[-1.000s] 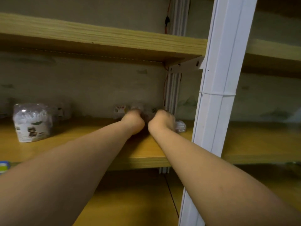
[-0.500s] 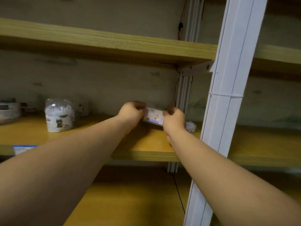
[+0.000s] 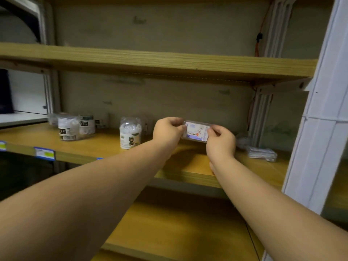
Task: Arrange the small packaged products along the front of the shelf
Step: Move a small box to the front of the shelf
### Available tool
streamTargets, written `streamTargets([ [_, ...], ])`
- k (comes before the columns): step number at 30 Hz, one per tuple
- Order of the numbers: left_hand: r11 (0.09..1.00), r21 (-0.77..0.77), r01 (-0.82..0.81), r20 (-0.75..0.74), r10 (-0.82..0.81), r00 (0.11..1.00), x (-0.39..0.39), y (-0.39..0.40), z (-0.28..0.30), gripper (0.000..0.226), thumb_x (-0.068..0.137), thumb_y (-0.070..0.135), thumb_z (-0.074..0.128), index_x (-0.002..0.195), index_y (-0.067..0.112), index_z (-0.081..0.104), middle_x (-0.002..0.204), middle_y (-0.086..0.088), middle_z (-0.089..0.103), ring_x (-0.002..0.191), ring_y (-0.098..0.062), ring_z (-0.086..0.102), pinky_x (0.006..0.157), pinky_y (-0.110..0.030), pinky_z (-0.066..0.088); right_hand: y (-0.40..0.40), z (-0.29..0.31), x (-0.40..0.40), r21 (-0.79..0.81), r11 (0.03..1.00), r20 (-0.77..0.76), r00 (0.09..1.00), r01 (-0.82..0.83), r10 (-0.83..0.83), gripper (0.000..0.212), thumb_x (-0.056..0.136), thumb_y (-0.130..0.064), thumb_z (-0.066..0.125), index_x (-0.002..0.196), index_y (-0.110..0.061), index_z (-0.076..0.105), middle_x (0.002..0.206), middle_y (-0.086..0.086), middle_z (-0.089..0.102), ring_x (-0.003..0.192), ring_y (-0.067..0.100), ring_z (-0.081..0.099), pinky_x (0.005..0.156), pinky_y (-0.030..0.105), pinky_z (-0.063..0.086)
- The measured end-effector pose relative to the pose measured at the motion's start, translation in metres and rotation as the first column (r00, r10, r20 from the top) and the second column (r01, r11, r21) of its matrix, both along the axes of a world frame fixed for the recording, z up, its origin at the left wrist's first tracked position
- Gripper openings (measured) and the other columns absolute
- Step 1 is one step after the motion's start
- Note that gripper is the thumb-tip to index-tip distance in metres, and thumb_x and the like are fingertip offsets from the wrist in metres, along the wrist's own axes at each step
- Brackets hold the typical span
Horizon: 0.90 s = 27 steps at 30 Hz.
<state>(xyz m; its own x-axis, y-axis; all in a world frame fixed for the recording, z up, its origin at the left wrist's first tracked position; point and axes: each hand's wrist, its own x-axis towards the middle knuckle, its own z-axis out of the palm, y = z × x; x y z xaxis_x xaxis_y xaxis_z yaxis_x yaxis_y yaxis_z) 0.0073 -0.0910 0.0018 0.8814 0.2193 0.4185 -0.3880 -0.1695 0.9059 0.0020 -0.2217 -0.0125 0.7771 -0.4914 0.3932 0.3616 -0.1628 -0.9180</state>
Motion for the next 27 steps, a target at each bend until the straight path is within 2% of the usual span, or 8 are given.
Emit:
streamTargets([
  [2, 1.0, -0.011, -0.001, 0.027, 0.001, 1.0, -0.009, 0.018, 0.005, 0.032, 0.09, 0.015, 0.07, 0.121, 0.014, 0.069, 0.11, 0.002, 0.072, 0.103, -0.013, 0.066, 0.096, -0.036, 0.055, 0.019, 0.005, -0.006, -0.01, 0.999, 0.035, 0.999, 0.034, -0.033, 0.026, 0.1, -0.024, 0.056, 0.122, -0.019, 0.067, 0.115, -0.004, 0.068, 0.095, 0.009, 0.063, 0.061, 0.01, 0.042],
  [5, 1.0, -0.016, -0.008, 0.072, 0.01, 0.997, -0.023, 0.06, 0.015, 0.03, 0.089, 0.019, 0.071, 0.119, 0.016, 0.071, 0.108, 0.002, 0.073, 0.101, -0.013, 0.067, 0.094, -0.037, 0.056, 0.058, 0.014, -0.015, -0.032, 0.999, 0.089, 0.995, 0.036, -0.033, 0.027, 0.101, -0.025, 0.054, 0.125, -0.021, 0.066, 0.117, -0.007, 0.064, 0.094, 0.005, 0.059, 0.052, 0.003, 0.037],
  [10, 1.0, -0.001, -0.025, 0.144, 0.025, 0.989, -0.026, 0.166, 0.03, 0.03, 0.089, 0.019, 0.071, 0.118, 0.015, 0.072, 0.109, 0.001, 0.074, 0.102, -0.014, 0.068, 0.091, -0.039, 0.058, 0.154, 0.028, -0.024, -0.107, 0.994, 0.152, 0.988, 0.01, 0.007, 0.028, 0.1, -0.02, 0.056, 0.126, -0.02, 0.064, 0.122, -0.002, 0.065, 0.105, 0.009, 0.064, 0.065, 0.011, 0.046],
  [14, 0.999, 0.002, -0.041, 0.136, 0.04, 0.99, -0.017, 0.265, 0.031, 0.03, 0.087, 0.021, 0.071, 0.117, 0.015, 0.073, 0.108, 0.001, 0.074, 0.102, -0.014, 0.069, 0.095, -0.038, 0.056, 0.252, 0.036, -0.021, -0.15, 0.989, 0.156, 0.988, 0.008, 0.015, 0.028, 0.097, -0.013, 0.058, 0.124, -0.014, 0.066, 0.122, 0.002, 0.065, 0.103, 0.01, 0.061, 0.087, 0.022, 0.05],
  [18, 0.999, 0.01, -0.042, 0.127, 0.04, 0.991, -0.008, 0.359, 0.03, 0.03, 0.089, 0.019, 0.071, 0.119, 0.015, 0.072, 0.109, -0.001, 0.074, 0.1, -0.015, 0.07, 0.089, -0.038, 0.059, 0.348, 0.041, -0.014, -0.149, 0.989, 0.106, 0.994, -0.014, 0.03, 0.025, 0.098, -0.009, 0.056, 0.119, -0.011, 0.068, 0.107, -0.002, 0.065, 0.099, 0.012, 0.061, 0.082, 0.022, 0.049],
  [20, 0.999, -0.002, -0.049, 0.122, 0.049, 0.991, -0.004, 0.398, 0.031, 0.031, 0.09, 0.017, 0.069, 0.12, 0.016, 0.07, 0.111, -0.001, 0.073, 0.1, -0.014, 0.07, 0.089, -0.036, 0.059, 0.39, 0.044, -0.008, -0.174, 0.985, 0.099, 0.994, -0.022, 0.04, 0.027, 0.098, -0.009, 0.055, 0.122, -0.01, 0.067, 0.114, 0.002, 0.066, 0.096, 0.011, 0.058, 0.079, 0.021, 0.047],
  [23, 0.996, -0.004, -0.094, 0.138, 0.093, 0.986, 0.004, 0.449, 0.037, 0.031, 0.089, 0.017, 0.068, 0.12, 0.017, 0.071, 0.11, 0.0, 0.073, 0.101, -0.015, 0.069, 0.091, -0.036, 0.058, 0.443, 0.045, 0.002, -0.237, 0.971, 0.086, 0.994, -0.044, 0.066, 0.032, 0.099, -0.015, 0.053, 0.13, -0.016, 0.062, 0.127, 0.002, 0.061, 0.109, 0.017, 0.062, 0.095, 0.034, 0.052],
  [27, 0.983, 0.043, -0.181, 0.115, 0.175, 0.978, 0.017, 0.504, 0.037, 0.03, 0.089, 0.013, 0.066, 0.119, 0.015, 0.071, 0.107, -0.002, 0.074, 0.091, -0.013, 0.068, 0.07, -0.025, 0.056, 0.497, 0.037, 0.017, -0.336, 0.93, 0.017, 0.987, -0.146, 0.162, 0.039, 0.101, -0.014, 0.045, 0.14, -0.015, 0.052, 0.136, 0.003, 0.054, 0.119, 0.019, 0.057, 0.101, 0.036, 0.05],
])
